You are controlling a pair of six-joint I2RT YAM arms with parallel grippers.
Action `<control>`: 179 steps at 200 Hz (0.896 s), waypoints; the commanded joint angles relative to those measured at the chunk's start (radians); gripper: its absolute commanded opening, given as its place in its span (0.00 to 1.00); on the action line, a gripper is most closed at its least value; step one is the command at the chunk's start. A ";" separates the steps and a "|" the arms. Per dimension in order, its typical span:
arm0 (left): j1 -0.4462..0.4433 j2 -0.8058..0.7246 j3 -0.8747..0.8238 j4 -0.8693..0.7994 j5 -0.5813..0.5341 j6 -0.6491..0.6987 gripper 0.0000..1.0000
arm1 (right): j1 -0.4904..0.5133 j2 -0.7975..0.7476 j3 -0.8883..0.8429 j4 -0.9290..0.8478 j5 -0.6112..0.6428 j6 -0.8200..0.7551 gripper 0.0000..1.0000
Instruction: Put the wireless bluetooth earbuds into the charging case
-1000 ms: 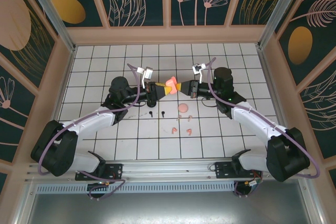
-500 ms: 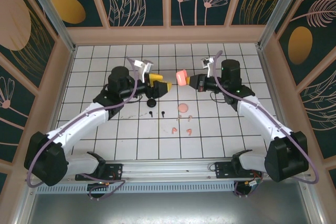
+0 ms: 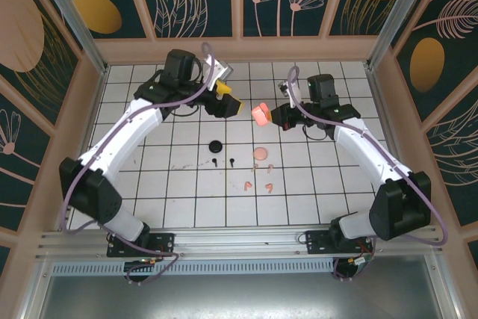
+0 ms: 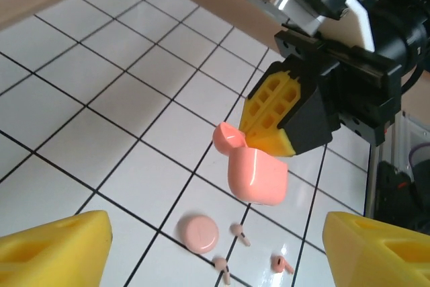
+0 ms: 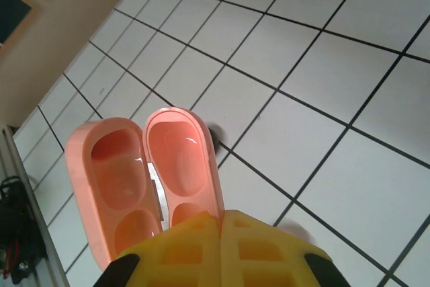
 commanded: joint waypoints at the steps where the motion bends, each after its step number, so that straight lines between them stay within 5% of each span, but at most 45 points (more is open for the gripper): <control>1: 0.011 0.078 0.103 -0.200 0.099 0.120 0.77 | -0.004 0.019 0.004 -0.029 0.001 -0.095 0.00; 71: 0.011 0.249 0.219 -0.305 0.223 0.164 0.66 | 0.002 0.059 0.053 -0.018 -0.102 -0.095 0.00; 179: 0.001 0.317 0.258 -0.314 0.332 0.167 0.64 | 0.042 0.119 0.113 -0.030 -0.124 -0.094 0.00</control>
